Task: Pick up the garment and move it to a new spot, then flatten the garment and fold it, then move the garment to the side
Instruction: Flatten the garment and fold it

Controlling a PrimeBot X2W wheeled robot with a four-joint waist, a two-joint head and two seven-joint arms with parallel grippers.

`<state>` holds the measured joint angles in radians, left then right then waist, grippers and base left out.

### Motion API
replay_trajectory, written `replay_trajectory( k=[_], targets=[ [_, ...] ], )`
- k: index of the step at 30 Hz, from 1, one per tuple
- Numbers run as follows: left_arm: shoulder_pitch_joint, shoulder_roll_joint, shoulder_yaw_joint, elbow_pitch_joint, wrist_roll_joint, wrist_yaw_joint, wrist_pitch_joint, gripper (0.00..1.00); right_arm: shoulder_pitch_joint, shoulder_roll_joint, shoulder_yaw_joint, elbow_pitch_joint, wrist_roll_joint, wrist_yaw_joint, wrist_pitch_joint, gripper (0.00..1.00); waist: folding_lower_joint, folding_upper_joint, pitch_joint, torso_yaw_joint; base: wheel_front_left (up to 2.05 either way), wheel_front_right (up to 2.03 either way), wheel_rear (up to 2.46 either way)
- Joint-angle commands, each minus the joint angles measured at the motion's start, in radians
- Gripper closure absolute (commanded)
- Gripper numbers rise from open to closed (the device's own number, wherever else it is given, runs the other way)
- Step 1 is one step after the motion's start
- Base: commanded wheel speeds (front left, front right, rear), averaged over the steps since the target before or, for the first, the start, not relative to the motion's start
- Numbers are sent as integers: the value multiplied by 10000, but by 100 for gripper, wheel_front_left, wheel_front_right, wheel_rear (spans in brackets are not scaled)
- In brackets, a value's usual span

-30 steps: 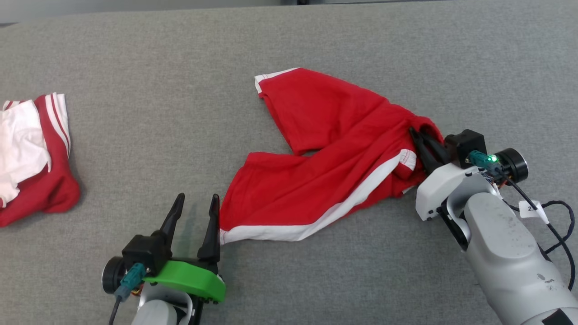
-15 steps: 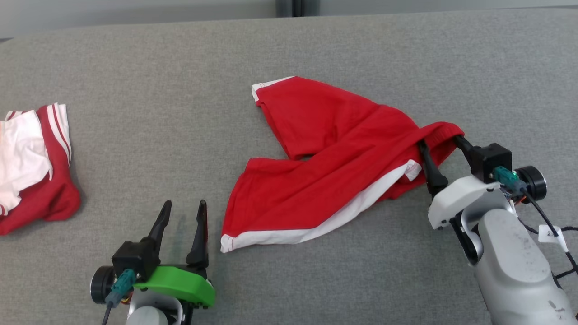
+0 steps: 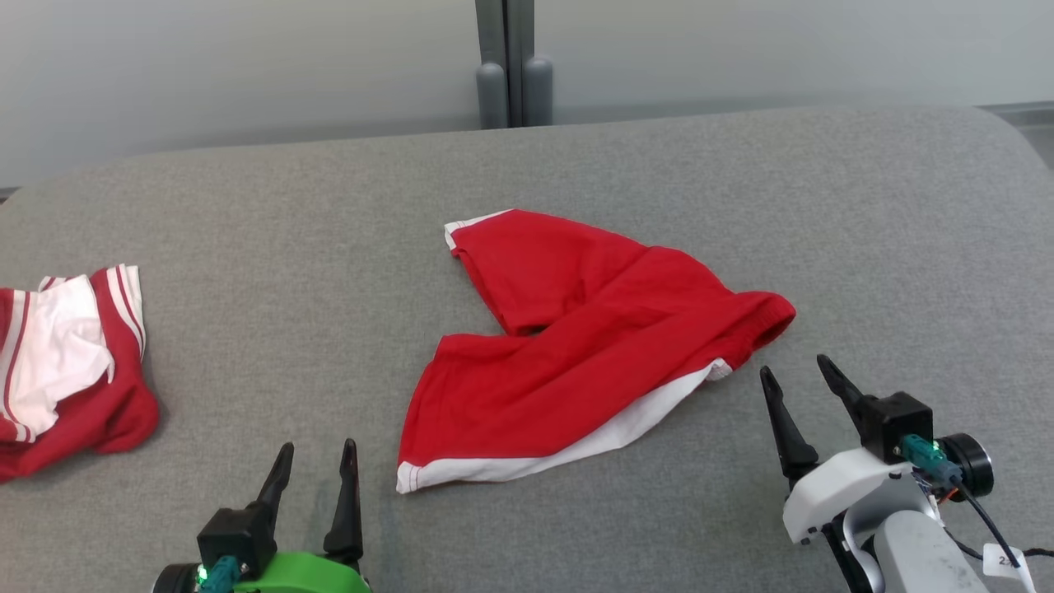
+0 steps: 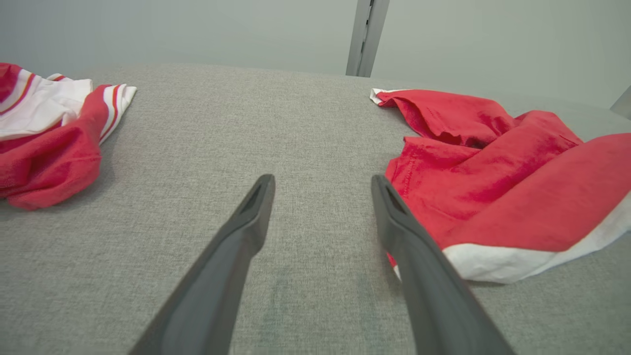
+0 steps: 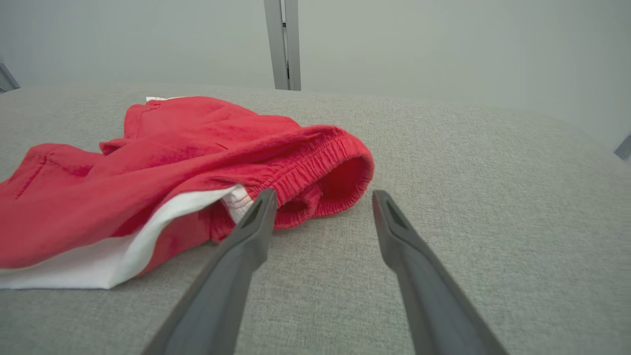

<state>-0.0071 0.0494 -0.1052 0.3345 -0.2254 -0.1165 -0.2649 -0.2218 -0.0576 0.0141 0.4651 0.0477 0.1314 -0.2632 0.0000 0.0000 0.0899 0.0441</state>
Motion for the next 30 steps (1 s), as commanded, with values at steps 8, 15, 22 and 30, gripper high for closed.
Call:
replay_trajectory(
  k=[8, 15, 22, 30],
  targets=[
    [575, 29, -221, -60, 118, 190, 10, 0, 800, 48, -131, -266, 133, -14, -20, 0, 0, 0, -660, -78, 0, 0, 0],
    [713, 29, -326, -150, 64, 163, 10, 0, 1113, 50, 81, -439, 359, -14, -21, 0, 0, 0, -733, -91, 0, 0, 0],
    [529, 31, -746, 179, -445, -66, 11, 0, 872, 52, 294, -405, 396, -14, -21, 0, 0, 0, -478, -146, 0, 0, 0],
    [16, 29, -2109, 736, -1946, -152, 11, 0, 607, 51, 596, -330, 434, -14, -21, 0, 0, 0, -51, -337, 0, 0, 0]
  ],
)
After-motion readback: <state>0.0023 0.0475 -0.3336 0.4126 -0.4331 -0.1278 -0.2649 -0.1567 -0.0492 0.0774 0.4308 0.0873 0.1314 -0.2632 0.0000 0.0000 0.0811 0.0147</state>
